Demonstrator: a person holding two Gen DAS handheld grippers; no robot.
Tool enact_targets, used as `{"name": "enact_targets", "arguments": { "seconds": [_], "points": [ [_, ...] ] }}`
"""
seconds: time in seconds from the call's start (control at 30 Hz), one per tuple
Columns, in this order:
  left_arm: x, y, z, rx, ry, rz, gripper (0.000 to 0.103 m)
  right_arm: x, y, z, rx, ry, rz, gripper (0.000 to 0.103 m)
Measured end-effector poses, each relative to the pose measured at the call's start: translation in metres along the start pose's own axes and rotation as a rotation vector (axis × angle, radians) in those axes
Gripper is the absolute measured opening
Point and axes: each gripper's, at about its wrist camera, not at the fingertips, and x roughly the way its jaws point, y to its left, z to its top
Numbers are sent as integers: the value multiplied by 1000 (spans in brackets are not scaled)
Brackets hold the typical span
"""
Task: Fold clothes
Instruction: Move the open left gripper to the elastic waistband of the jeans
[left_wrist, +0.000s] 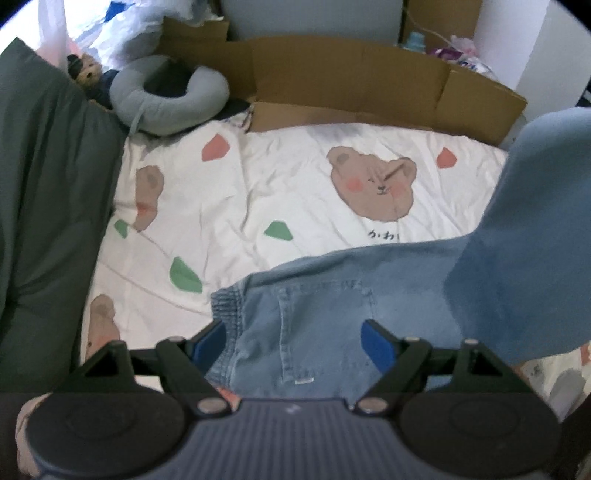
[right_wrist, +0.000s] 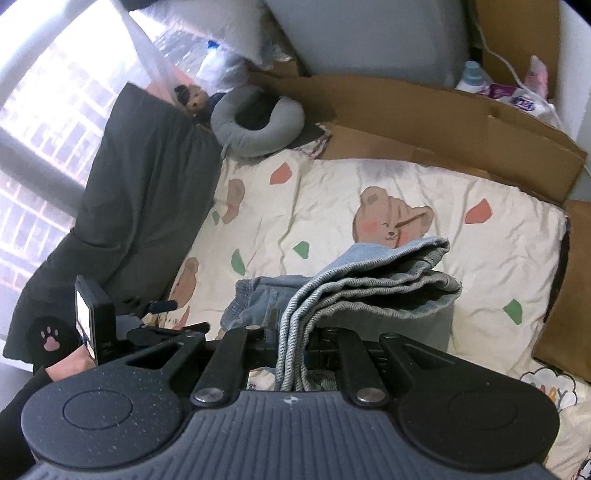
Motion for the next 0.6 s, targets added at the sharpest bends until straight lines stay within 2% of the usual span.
{"name": "enact_targets", "arguments": {
  "seconds": [0.27, 0.6],
  "points": [
    [15, 14, -24, -21, 8, 11, 82, 51, 23, -3, -4, 45, 15, 9],
    [34, 46, -49, -113, 1, 23, 82, 114, 30, -10, 51, 12, -1, 9]
  ]
}}
